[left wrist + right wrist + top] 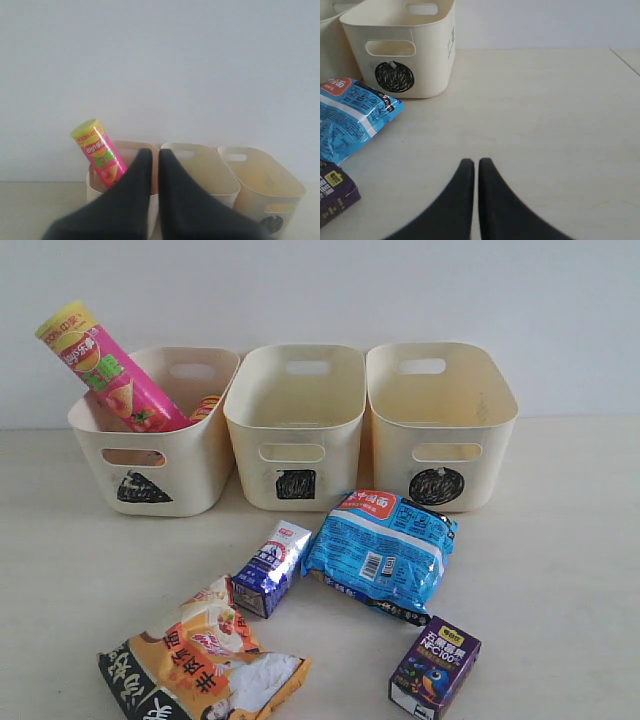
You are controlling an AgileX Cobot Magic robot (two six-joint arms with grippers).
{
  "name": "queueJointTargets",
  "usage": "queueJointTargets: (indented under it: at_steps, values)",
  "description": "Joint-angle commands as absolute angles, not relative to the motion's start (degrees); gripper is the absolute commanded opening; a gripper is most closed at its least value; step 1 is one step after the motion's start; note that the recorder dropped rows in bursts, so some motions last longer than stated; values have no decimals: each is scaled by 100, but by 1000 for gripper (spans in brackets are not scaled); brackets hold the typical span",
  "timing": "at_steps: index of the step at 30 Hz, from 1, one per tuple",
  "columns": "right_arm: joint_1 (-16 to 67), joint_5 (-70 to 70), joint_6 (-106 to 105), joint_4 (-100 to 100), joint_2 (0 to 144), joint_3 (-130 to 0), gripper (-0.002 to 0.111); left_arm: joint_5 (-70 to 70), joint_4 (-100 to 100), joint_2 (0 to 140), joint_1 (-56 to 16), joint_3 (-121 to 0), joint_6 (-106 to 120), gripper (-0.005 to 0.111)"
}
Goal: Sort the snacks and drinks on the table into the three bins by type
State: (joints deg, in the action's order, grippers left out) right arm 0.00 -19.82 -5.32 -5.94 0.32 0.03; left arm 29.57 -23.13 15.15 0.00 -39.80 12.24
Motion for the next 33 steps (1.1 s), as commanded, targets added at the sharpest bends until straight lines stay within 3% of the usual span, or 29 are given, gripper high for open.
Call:
queueJointTargets:
  at_steps: [1, 15, 20, 27, 30, 33]
  values:
    - [-7, -1957, -505, -546, 0, 0, 1, 2836, -2348, 890, 1, -3599, 1109, 4]
    - [-7, -1002, -1021, -449, 0, 0, 1, 2519, -2338, 0, 0, -2033, 1109, 4]
    - [-7, 900, -1059, -431, 0, 0, 1, 1511, -2353, 0, 0, -1207, 1109, 4]
    - [-7, 1736, -1019, -431, 0, 0, 1, 1326, -2330, 0, 0, -991, 1134, 4]
    - [0, 3275, 1108, -543, 0, 0, 1, 1326, -2330, 0, 0, -992, 1148, 4]
    - [0, 3576, 2286, -852, 0, 0, 1, 1326, -2330, 0, 0, -992, 1148, 4]
